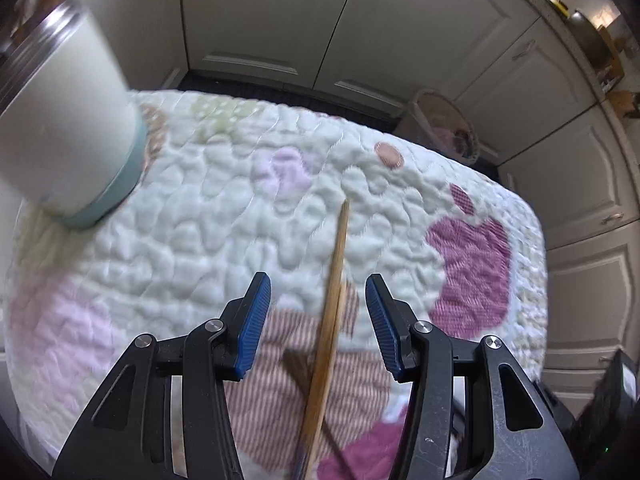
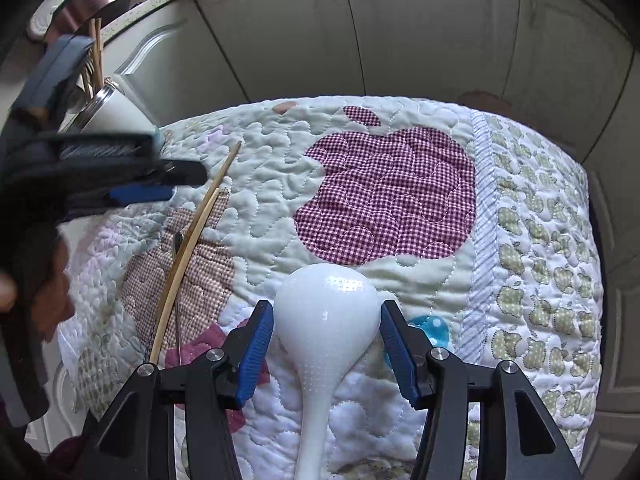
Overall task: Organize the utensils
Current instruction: 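Grasp the white ceramic spoon with the right gripper while the left gripper grasps a wooden chopstick, then lift the ceramic spoon with the right gripper while the left gripper carries the chopstick toward the jar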
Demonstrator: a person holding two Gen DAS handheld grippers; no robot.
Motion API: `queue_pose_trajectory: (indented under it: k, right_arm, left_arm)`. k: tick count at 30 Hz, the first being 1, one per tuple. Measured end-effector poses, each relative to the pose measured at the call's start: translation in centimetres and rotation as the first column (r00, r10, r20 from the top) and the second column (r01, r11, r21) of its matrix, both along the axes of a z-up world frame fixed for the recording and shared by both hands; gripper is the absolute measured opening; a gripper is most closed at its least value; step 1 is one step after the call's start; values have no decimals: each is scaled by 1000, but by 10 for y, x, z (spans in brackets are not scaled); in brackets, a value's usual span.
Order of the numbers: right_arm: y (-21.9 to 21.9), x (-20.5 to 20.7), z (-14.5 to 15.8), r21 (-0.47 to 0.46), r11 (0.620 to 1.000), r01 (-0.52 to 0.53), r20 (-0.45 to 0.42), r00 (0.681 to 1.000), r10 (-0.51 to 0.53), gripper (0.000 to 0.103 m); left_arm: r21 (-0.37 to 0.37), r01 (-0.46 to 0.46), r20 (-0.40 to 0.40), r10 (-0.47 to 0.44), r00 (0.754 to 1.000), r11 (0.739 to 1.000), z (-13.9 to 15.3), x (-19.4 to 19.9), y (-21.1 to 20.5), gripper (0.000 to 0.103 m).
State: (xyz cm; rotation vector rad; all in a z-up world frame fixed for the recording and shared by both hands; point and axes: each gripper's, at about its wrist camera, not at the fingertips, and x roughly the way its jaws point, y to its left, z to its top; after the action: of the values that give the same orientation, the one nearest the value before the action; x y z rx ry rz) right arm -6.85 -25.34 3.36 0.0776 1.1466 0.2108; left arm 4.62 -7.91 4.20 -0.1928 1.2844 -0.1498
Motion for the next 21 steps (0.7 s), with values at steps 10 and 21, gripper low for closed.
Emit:
queue_pose_trajectory:
  k: [10,21]
  right_arm:
    - [13,17,-6,-19,999,-30,21,999,31,53]
    - [11,21,9,15,999,-43,46,998,42,53]
  left_arm:
    - [111,59,20,-61,998,992,-13,27,-29,46]
    - [-56,31,41,-28,999,998,7,20,6,3]
